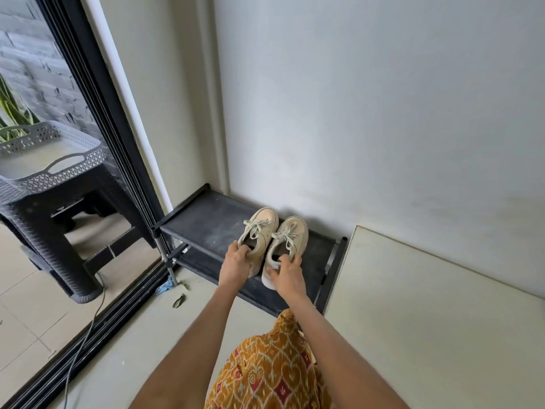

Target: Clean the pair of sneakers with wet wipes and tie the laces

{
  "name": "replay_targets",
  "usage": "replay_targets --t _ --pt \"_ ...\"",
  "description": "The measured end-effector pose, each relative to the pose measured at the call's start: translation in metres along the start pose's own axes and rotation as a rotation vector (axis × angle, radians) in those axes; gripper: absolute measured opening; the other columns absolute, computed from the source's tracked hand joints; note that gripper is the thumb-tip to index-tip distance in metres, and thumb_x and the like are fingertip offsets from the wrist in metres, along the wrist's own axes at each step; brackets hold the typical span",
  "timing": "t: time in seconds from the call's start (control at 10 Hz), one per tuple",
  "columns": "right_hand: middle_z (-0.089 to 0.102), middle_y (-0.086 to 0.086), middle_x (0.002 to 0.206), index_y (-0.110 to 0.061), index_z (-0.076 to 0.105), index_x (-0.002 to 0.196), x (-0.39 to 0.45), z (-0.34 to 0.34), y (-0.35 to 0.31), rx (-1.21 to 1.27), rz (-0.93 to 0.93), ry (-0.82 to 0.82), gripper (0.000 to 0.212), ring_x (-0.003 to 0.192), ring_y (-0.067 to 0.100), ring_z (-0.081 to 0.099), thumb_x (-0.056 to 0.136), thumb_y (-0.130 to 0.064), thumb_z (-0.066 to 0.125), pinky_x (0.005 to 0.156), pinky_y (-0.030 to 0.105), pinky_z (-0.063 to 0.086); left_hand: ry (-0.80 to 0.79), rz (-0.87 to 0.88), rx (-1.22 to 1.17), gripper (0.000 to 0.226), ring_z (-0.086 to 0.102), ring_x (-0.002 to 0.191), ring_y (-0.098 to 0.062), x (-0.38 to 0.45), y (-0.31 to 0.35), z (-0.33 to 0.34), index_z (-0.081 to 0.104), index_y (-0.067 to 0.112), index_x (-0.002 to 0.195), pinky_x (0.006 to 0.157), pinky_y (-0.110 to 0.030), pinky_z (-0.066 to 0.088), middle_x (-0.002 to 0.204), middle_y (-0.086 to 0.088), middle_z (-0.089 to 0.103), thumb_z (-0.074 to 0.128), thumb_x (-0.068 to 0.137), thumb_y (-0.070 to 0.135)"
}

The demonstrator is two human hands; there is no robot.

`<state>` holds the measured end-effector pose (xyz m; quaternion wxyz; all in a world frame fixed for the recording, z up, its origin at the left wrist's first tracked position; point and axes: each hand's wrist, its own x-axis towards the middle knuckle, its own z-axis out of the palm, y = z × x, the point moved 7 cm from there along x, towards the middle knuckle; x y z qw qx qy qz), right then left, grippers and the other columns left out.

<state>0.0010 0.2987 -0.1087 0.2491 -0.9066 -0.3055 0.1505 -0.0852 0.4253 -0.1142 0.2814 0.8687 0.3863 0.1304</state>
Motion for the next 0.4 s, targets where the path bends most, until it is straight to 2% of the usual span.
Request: replay_targets --t 0.1,0.2,0.3,0.4 --pt "0.035 0.011 0.136 -0.012 0.049 0.122 -0.008 -0.013 -0.007 0.05 -0.031 -0.019 0.04 0.117 0.029 0.048 0.092 -0.039 0.055 0.091 0.037 0.044 -0.077 -0.015 0.153 0.043 0.016 0.138 -0.04 -0.011 0.012 0.002 0.046 0.006 0.129 0.115 -0.044 0.018 0.147 -0.025 0.021 0.057 0.09 0.021" --pt "0.04 0.01 0.133 -0.013 0.054 0.121 -0.023 -0.036 -0.019 0.081 -0.023 -0.015 0.036 0.117 0.027 0.048 0.094 -0.037 0.05 0.092 0.038 0.045 -0.113 -0.035 0.161 0.04 -0.005 0.144 -0.036 -0.026 0.03 -0.009 0.041 0.009 0.133 0.118 -0.042 0.005 0.155 -0.022 0.004 0.045 0.097 0.027" --pt "0.04 0.009 0.134 -0.014 0.055 0.122 -0.041 -0.064 -0.027 0.042 -0.037 -0.001 0.035 0.117 0.026 0.047 0.095 -0.036 0.049 0.092 0.038 0.045 -0.105 0.029 0.117 0.039 0.001 0.143 -0.031 -0.041 0.061 -0.023 0.043 0.007 0.132 0.117 -0.043 0.01 0.151 -0.02 0.017 0.041 0.097 0.026" --pt "0.04 0.011 0.134 -0.013 0.055 0.123 -0.064 -0.095 -0.031 0.016 -0.076 0.028 0.038 0.12 0.028 0.043 0.096 -0.039 0.047 0.093 0.04 0.044 -0.105 0.096 0.103 0.041 0.017 0.138 -0.031 -0.057 0.098 -0.044 0.044 0.006 0.132 0.115 -0.038 0.015 0.145 -0.018 0.028 0.042 0.097 0.028"
